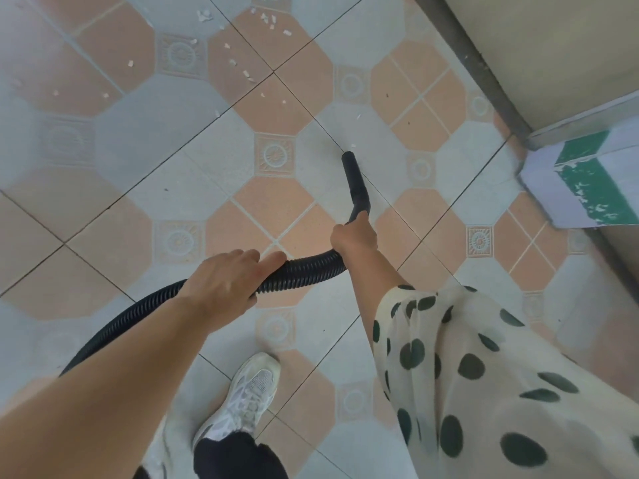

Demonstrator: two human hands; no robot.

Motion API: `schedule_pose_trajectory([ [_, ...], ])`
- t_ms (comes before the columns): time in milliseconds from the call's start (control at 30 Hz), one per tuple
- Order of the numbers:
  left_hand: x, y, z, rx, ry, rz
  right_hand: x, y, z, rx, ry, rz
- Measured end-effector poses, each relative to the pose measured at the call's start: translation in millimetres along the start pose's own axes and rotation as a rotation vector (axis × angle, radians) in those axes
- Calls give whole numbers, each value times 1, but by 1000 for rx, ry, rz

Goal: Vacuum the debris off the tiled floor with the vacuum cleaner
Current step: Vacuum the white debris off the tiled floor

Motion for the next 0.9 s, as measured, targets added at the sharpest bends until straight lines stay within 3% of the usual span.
schedule_pose_trajectory([
  [200,-11,-8,-5,58,-2,-64,-25,-1,1,29,0,-69],
  [567,19,-52,25,49,46,-40,35,-37,24,-29,67,14],
  [900,40,-95,46,-3,45,-64,73,-64,42,-83,-13,30],
])
Point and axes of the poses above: each hand's wrist, its own y-axis away from the middle knuckle, its own z-axis out of the back of the hand, x = y × z, the point moved 4 cm from there along -y, towards the middle knuckle, and after that the axes turned 13 degrees about y, right-handed, at the moved point
